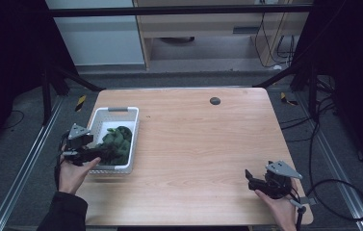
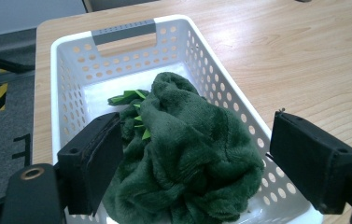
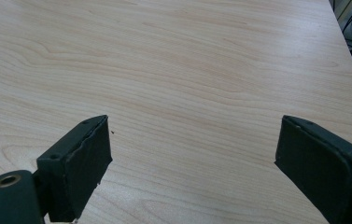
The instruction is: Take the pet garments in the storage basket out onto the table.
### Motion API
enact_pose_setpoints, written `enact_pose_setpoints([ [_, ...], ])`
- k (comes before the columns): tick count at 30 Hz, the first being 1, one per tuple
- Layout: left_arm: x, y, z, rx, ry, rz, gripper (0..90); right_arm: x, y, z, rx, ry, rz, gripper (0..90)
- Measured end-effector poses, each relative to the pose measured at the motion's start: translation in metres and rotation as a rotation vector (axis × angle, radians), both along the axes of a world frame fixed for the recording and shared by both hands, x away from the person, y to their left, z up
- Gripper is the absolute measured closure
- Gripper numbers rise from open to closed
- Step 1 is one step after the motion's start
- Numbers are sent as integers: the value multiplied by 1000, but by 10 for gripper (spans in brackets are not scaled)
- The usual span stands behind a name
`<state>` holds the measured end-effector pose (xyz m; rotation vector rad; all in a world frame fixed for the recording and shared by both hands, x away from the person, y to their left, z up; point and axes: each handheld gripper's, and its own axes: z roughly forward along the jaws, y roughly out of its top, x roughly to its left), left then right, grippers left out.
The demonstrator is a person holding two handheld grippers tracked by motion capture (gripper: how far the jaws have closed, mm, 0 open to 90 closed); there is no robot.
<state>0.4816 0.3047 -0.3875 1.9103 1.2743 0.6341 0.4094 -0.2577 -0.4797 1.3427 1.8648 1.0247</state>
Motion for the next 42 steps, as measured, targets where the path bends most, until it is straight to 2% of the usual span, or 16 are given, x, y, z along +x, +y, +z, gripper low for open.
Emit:
enact_pose_setpoints([
  [13,18,-7,2,58,65,-34,149,1,0,-1,2,8,1,101],
  [25,33,-17,-8,101,133,-66,124,2,0,-2,3,12,6,97],
  [42,45,-23,-15,128,195,-85,102,2,1,-2,10,28,13,91],
])
